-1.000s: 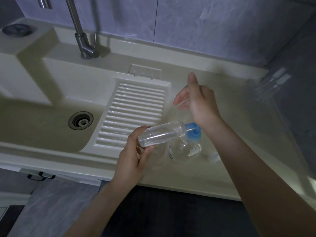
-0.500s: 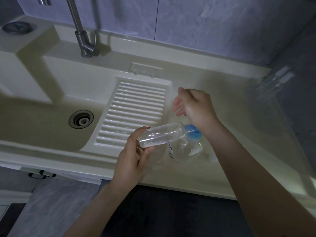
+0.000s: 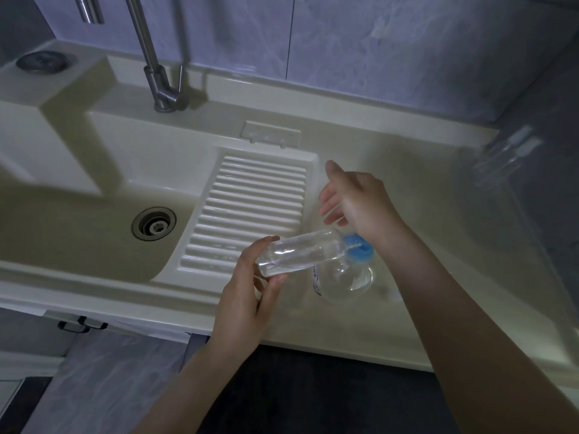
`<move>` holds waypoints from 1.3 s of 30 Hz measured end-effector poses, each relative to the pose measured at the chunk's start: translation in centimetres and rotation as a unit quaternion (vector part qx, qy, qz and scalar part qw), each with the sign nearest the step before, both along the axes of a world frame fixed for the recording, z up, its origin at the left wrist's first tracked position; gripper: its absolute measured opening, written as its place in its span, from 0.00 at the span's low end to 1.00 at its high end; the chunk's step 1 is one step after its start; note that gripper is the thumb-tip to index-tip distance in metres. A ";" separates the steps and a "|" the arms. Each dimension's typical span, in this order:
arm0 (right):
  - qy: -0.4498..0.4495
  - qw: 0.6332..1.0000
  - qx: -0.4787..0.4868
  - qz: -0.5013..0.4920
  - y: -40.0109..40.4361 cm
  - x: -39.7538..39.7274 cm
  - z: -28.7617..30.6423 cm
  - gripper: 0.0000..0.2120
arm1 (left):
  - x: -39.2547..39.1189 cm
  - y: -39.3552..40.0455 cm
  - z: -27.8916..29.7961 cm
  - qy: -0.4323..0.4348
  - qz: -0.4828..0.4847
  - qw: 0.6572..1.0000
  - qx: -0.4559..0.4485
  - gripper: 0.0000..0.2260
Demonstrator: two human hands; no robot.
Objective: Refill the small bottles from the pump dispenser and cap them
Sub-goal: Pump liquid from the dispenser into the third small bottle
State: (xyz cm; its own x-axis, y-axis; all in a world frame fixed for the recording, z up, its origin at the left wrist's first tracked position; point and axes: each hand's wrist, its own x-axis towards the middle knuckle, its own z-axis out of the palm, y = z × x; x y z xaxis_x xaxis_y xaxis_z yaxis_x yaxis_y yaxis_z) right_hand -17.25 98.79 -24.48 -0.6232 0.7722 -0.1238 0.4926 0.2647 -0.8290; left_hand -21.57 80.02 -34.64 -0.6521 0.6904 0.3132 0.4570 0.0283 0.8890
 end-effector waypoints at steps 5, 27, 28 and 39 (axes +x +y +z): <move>-0.002 0.999 -0.040 0.003 0.1 0.0 -0.3 0.26 | -0.3 -0.3 -0.4 -0.007 0.001 1.000 -0.020 0.19; -0.006 1.000 -0.005 -0.001 0.4 0.0 -0.3 0.34 | 0.2 -0.1 0.3 -0.029 -0.004 0.999 -0.027 0.18; -0.014 1.000 -0.001 0.003 0.2 0.0 -0.5 0.34 | 0.2 -0.2 0.2 -0.031 -0.005 0.999 -0.036 0.18; 0.028 0.996 -0.072 -0.033 1.4 -0.3 -0.2 0.38 | 0.1 -0.4 0.4 -0.028 -0.004 0.998 -0.051 0.18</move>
State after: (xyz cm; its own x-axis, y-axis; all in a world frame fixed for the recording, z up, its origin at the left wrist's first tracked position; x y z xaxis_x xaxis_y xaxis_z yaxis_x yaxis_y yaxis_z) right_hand -17.55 100.19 -24.72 -0.5804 0.7889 -0.2019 0.4564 0.1098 -0.8830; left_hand -21.48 79.66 -34.25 -0.6617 0.7217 0.2035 0.4070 0.1177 0.9058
